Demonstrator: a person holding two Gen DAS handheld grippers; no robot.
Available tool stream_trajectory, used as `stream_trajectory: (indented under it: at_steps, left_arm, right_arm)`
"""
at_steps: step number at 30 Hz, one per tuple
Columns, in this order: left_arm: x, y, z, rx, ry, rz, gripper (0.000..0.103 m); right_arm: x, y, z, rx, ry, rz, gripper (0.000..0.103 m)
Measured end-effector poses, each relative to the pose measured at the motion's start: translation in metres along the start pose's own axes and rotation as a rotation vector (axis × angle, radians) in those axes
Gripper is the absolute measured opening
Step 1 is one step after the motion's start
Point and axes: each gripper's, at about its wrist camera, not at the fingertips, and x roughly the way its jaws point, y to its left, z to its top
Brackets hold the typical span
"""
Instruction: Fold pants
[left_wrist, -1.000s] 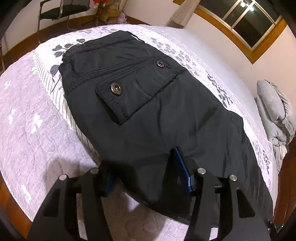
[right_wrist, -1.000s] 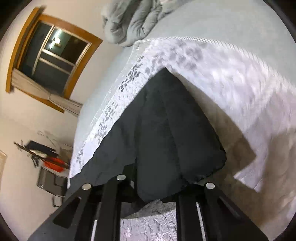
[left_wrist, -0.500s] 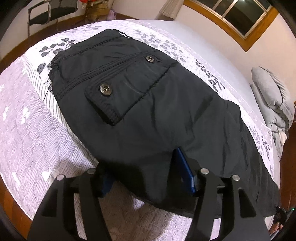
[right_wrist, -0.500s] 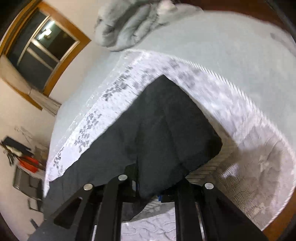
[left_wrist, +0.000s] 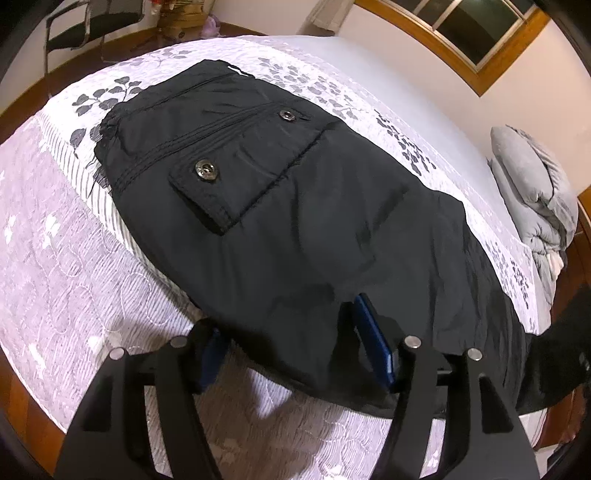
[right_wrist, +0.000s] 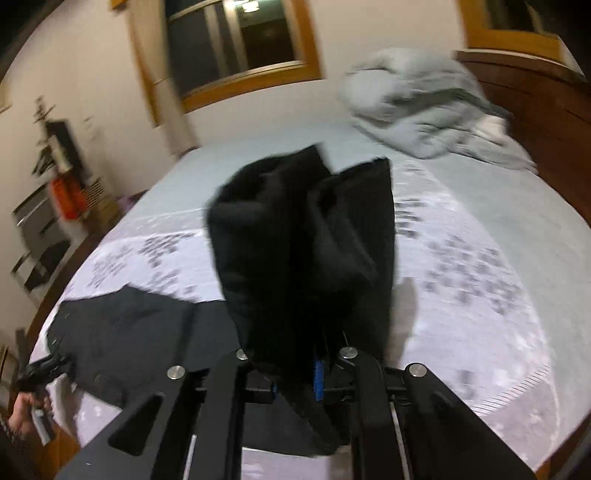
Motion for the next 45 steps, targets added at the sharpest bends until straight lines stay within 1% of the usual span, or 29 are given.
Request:
stream_trajectory:
  at_steps: [2, 4, 7, 10, 12, 14, 16, 18, 20, 21, 23, 25, 26, 27, 29, 31, 33, 35, 36, 37, 38, 39, 41, 45]
  left_arm:
    - [-0.002, -0.003, 0.0, 0.005, 0.003, 0.002, 0.065]
    - [-0.005, -0.002, -0.002, 0.007, 0.001, -0.003, 0.066]
    - [-0.01, 0.0, -0.004, 0.005, -0.001, -0.012, 0.066]
    - [-0.015, 0.003, -0.007, 0.009, -0.004, -0.019, 0.067]
    - [-0.018, 0.004, -0.009, 0.02, -0.007, -0.019, 0.067]
    - [-0.019, 0.004, -0.011, 0.028, -0.009, -0.016, 0.067]
    - [-0.018, 0.004, -0.012, 0.029, -0.008, -0.017, 0.068]
    - [-0.018, 0.006, -0.014, 0.024, -0.006, -0.025, 0.068]
    - [-0.018, 0.006, -0.014, 0.011, -0.008, -0.034, 0.068]
    - [-0.019, 0.007, -0.015, 0.004, -0.008, -0.038, 0.068]
    - [-0.02, 0.008, -0.017, 0.0, -0.009, -0.047, 0.069]
    - [-0.021, 0.009, -0.019, -0.001, -0.012, -0.049, 0.069]
    - [-0.022, 0.01, -0.02, -0.003, -0.013, -0.053, 0.069]
    - [-0.022, 0.012, -0.022, -0.008, -0.015, -0.058, 0.069]
    - [-0.024, 0.014, -0.023, -0.023, -0.018, -0.071, 0.07]
    - [-0.025, 0.016, -0.025, -0.034, -0.019, -0.084, 0.07]
    - [-0.025, 0.018, -0.027, -0.043, -0.02, -0.094, 0.07]
    - [-0.024, 0.019, -0.028, -0.054, -0.019, -0.1, 0.071]
    - [-0.024, 0.019, -0.029, -0.055, -0.018, -0.103, 0.071]
    - [-0.024, 0.019, -0.029, -0.052, -0.019, -0.105, 0.071]
    - [-0.023, 0.018, -0.029, -0.05, -0.02, -0.104, 0.071]
    - [-0.022, 0.017, -0.029, -0.048, -0.02, -0.105, 0.072]
    - [-0.023, 0.019, -0.03, -0.048, -0.022, -0.112, 0.072]
    - [-0.021, 0.019, -0.024, -0.045, -0.026, -0.113, 0.073]
  right_arm:
    - [0.015, 0.027, -0.003, -0.045, 0.024, 0.036, 0.013]
    - [0.032, 0.057, -0.011, -0.1, 0.063, 0.073, 0.013]
    - [0.055, 0.092, -0.023, -0.144, 0.126, 0.118, 0.013]
    - [0.071, 0.116, -0.039, -0.183, 0.178, 0.149, 0.013]
    - [0.076, 0.128, -0.047, -0.195, 0.198, 0.164, 0.013]
    - [0.082, 0.137, -0.054, -0.223, 0.213, 0.168, 0.013]
    - [0.09, 0.147, -0.063, -0.253, 0.247, 0.165, 0.014]
    - [0.097, 0.153, -0.075, -0.275, 0.282, 0.172, 0.026]
    - [0.097, 0.157, -0.084, -0.277, 0.293, 0.209, 0.054]
    - [0.093, 0.158, -0.088, -0.275, 0.298, 0.229, 0.058]
    - [0.083, 0.16, -0.094, -0.285, 0.306, 0.271, 0.072]
    - [0.065, 0.161, -0.093, -0.287, 0.277, 0.32, 0.072]
    - [0.057, 0.162, -0.089, -0.28, 0.254, 0.327, 0.075]
    - [0.051, 0.161, -0.086, -0.271, 0.229, 0.32, 0.077]
    - [0.046, 0.162, -0.077, -0.265, 0.195, 0.291, 0.078]
    - [0.05, 0.169, -0.072, -0.301, 0.188, 0.255, 0.078]
    - [0.06, 0.179, -0.073, -0.362, 0.202, 0.213, 0.074]
    - [0.074, 0.184, -0.075, -0.395, 0.229, 0.179, 0.055]
    - [0.083, 0.184, -0.076, -0.393, 0.259, 0.176, 0.048]
    - [0.089, 0.182, -0.077, -0.381, 0.283, 0.188, 0.034]
    - [0.093, 0.18, -0.077, -0.359, 0.301, 0.202, 0.026]
    - [0.094, 0.179, -0.077, -0.348, 0.3, 0.204, 0.023]
    - [0.09, 0.178, -0.074, -0.348, 0.29, 0.216, 0.008]
    - [0.07, 0.187, -0.066, -0.366, 0.247, 0.269, 0.006]
